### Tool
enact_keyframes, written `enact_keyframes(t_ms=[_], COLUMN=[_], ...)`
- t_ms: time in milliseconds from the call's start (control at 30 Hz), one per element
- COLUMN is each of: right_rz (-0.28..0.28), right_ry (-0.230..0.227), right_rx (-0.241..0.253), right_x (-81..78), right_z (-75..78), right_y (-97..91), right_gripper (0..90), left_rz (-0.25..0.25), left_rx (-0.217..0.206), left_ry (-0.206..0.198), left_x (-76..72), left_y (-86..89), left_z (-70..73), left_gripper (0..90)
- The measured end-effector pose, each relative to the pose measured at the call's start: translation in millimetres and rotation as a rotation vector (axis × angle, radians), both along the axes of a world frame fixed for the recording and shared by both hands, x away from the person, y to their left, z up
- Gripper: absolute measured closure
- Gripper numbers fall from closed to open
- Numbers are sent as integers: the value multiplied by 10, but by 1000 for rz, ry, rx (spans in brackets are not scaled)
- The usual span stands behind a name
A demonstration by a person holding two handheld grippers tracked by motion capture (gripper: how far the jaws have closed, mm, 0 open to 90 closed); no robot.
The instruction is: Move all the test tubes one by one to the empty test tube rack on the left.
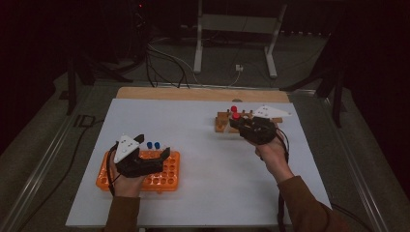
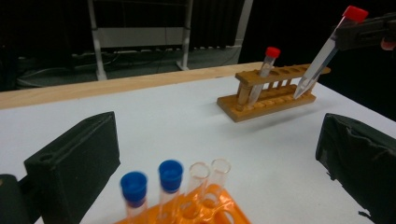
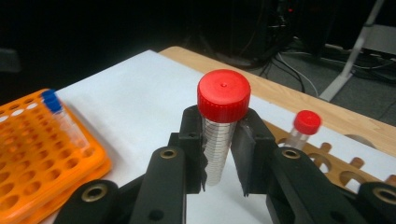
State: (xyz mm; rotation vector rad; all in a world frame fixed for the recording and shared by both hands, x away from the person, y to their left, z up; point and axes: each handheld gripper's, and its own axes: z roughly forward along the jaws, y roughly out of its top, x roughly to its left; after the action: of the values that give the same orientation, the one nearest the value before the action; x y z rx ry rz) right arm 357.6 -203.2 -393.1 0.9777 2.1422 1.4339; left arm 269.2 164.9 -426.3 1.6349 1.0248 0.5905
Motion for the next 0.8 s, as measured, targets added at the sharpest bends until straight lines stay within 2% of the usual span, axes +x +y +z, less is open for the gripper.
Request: enact_keyframes(t_ms=[200, 400, 567, 700, 800], right_rz=[41, 76, 109, 134, 153], right_ry=[3, 18, 29, 37, 44], right_rx=[-21, -24, -20, -21, -15], right_x=[-89, -159, -213, -253, -280], right_z=[30, 40, 33, 23, 21], right_y=[61, 128, 199, 260, 296], right_gripper=[742, 742, 741, 741, 741], left_rz=[-43, -105, -147, -178, -202], left_rx=[25, 67, 80, 112, 120], left_ry=[-11, -10, -11, -2, 14], left_x=[17, 37, 76, 140, 184], left_y=[-175, -406, -591, -717, -801], left_z=[53, 69, 81, 76, 55], left_gripper=[6, 11, 34, 65, 74])
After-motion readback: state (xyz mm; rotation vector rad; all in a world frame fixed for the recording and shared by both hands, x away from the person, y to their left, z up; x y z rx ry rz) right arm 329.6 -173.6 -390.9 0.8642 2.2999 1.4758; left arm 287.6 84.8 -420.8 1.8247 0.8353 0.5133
